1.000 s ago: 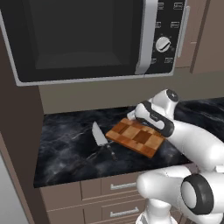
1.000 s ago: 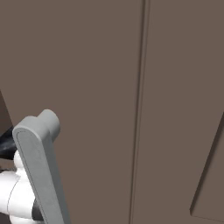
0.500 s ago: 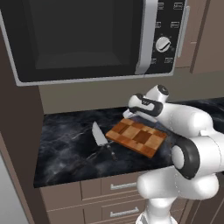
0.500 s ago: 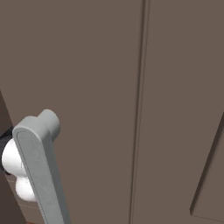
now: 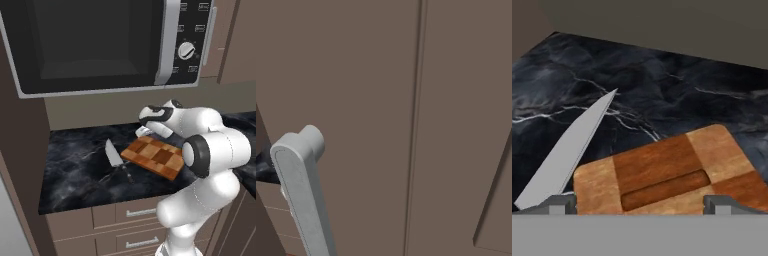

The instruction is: Move the cutting board and knife to the sink. Then move spray from the cabinet to the counter.

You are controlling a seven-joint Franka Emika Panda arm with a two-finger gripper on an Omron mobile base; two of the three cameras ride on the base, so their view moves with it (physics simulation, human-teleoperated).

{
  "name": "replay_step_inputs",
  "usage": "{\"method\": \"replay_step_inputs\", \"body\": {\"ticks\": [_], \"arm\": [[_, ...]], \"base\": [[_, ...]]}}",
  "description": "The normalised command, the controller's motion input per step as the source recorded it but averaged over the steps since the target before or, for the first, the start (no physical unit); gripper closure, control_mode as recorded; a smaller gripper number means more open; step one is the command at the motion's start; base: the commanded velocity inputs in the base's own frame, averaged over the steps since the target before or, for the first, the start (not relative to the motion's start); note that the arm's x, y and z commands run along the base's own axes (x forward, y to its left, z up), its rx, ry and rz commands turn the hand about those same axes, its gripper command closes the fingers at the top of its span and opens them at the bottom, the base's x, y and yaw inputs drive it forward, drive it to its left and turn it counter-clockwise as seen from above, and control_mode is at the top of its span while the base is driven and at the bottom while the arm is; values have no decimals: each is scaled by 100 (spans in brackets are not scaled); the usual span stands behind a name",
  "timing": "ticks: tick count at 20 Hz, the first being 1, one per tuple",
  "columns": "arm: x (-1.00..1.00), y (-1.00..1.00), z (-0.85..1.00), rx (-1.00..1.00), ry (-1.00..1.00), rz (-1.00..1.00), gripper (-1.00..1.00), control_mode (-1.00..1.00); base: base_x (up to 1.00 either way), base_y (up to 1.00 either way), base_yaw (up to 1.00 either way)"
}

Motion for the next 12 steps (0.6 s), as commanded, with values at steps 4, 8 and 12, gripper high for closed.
{"method": "replay_step_inputs", "body": {"ticks": [4,8,12], "arm": [[40,8,-17,0,1,3,-100,-100],[35,10,-20,-4,0,1,-100,-100],[37,9,-17,-4,1,1,-100,-100]], "base": [[0,0,0],[0,0,0],[0,0,0]]}}
